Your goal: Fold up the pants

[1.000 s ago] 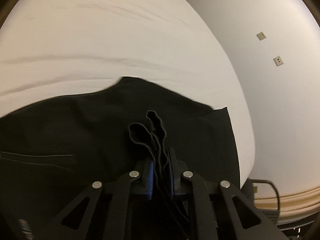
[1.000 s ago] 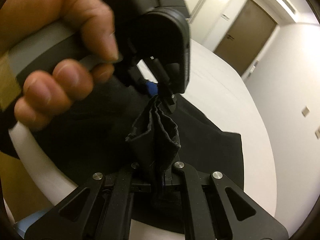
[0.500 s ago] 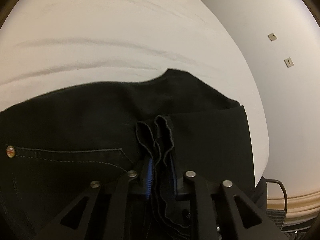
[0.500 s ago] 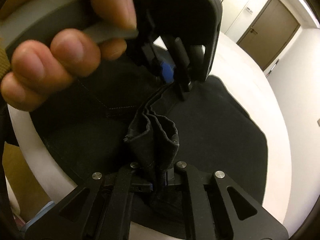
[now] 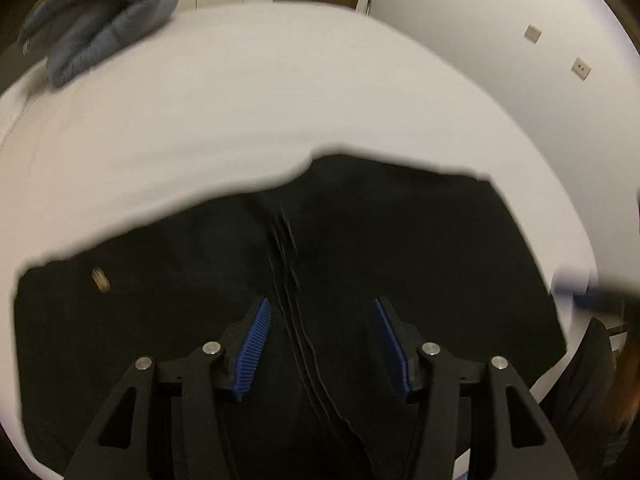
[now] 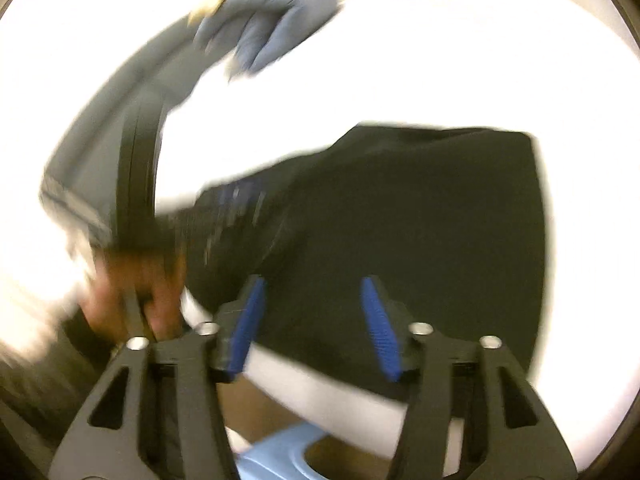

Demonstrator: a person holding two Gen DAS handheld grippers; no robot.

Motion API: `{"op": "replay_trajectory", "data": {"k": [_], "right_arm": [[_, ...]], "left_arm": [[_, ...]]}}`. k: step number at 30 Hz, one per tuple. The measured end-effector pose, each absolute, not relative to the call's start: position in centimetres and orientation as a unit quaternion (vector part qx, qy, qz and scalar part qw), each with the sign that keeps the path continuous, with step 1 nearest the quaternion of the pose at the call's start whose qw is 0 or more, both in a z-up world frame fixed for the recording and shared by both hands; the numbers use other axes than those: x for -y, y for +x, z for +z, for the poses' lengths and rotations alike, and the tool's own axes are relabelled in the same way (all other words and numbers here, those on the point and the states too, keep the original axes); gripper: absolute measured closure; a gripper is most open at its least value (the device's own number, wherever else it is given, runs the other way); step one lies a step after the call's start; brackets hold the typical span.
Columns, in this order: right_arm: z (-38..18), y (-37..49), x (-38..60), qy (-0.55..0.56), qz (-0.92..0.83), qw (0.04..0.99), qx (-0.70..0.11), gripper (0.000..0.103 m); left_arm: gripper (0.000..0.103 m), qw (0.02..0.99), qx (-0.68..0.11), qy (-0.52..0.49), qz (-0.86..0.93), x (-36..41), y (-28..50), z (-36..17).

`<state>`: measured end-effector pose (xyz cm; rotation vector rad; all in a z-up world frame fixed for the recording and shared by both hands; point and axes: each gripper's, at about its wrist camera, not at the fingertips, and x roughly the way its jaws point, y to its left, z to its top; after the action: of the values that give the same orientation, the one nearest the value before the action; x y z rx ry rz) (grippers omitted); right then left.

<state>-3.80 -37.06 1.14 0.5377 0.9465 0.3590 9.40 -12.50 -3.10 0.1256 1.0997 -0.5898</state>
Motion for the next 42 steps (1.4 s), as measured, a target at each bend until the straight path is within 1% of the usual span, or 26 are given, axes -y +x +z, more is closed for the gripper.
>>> {"op": "replay_trajectory", "data": {"k": [2, 3, 10, 11, 12, 15, 19, 23, 24, 28, 30, 31, 34, 36, 38, 40, 42], "right_arm": [[0.7, -2.1, 41.3, 0.291, 0.174, 0.829, -0.445, 0.073], [0.0, -0.8, 42.9, 0.307, 0.185, 0.819, -0.448, 0.076], [-5.9, 7.1, 49.2, 0.386, 0.201, 0.768, -0.469, 0.077], [-7.1, 7.7, 49.7, 0.393, 0.197, 0.762, -0.475, 0.08], [-9.0, 9.9, 49.9, 0.396, 0.188, 0.755, -0.487, 0.087], [-11.4, 9.2, 48.7, 0.42, 0.21, 0.742, -0.479, 0.087], [-13.0, 5.9, 46.4, 0.405, 0.247, 0.73, -0.492, 0.087], [-13.0, 0.4, 43.7, 0.394, 0.265, 0.725, -0.499, 0.087], [-12.9, -0.6, 43.1, 0.391, 0.266, 0.726, -0.499, 0.087], [-11.7, -3.3, 41.1, 0.382, 0.251, 0.732, -0.506, 0.087], [-10.1, -4.4, 40.8, 0.367, 0.251, 0.74, -0.505, 0.087], [-9.0, -5.5, 40.9, 0.361, 0.257, 0.743, -0.502, 0.087], [-6.2, -5.5, 40.2, 0.36, 0.271, 0.755, -0.476, 0.085], [-4.8, -4.2, 39.8, 0.372, 0.285, 0.762, -0.448, 0.085], [-4.2, -2.1, 39.3, 0.389, 0.296, 0.761, -0.427, 0.085], [-4.1, -0.4, 39.0, 0.407, 0.299, 0.754, -0.419, 0.084], [-4.7, 1.7, 38.4, 0.43, 0.302, 0.741, -0.418, 0.084]], "left_arm": [[0.047, 0.807, -0.525, 0.059, -0.264, 12.8, 8.9, -4.5], [0.047, 0.814, -0.516, 0.062, -0.26, 12.7, 8.3, -4.8], [0.046, 0.815, -0.518, 0.042, -0.256, 13.1, 8.1, -5.4], [0.046, 0.815, -0.517, 0.044, -0.256, 13.1, 8.0, -5.4], [0.046, 0.816, -0.517, 0.049, -0.254, 13.2, 7.9, -5.4], [0.046, 0.818, -0.515, 0.045, -0.253, 13.3, 7.8, -5.6], [0.045, 0.819, -0.512, 0.033, -0.257, 13.1, 7.6, -5.9], [0.046, 0.819, -0.513, 0.025, -0.257, 12.8, 7.5, -5.9], [0.046, 0.819, -0.512, 0.023, -0.258, 11.5, 7.7, -5.7], [0.047, 0.826, -0.505, -0.007, -0.25, 9.8, 7.7, -4.5], [0.046, 0.841, -0.489, -0.039, -0.228, 7.5, 6.8, -3.2], [0.043, 0.848, -0.481, -0.053, -0.218, 6.5, 6.5, -2.4], [0.024, 0.876, -0.437, -0.128, -0.159, 0.6, 4.5, -0.5], [0.019, 0.884, -0.417, -0.177, -0.119, -3.5, 3.4, 0.0], [0.017, 0.881, -0.403, -0.233, -0.079, -7.7, 2.5, 0.0], [0.015, 0.865, -0.401, -0.297, -0.047, -11.6, 2.1, -0.6], [0.015, 0.84, -0.405, -0.359, -0.031, -14.0, 2.4, -1.8]]}}
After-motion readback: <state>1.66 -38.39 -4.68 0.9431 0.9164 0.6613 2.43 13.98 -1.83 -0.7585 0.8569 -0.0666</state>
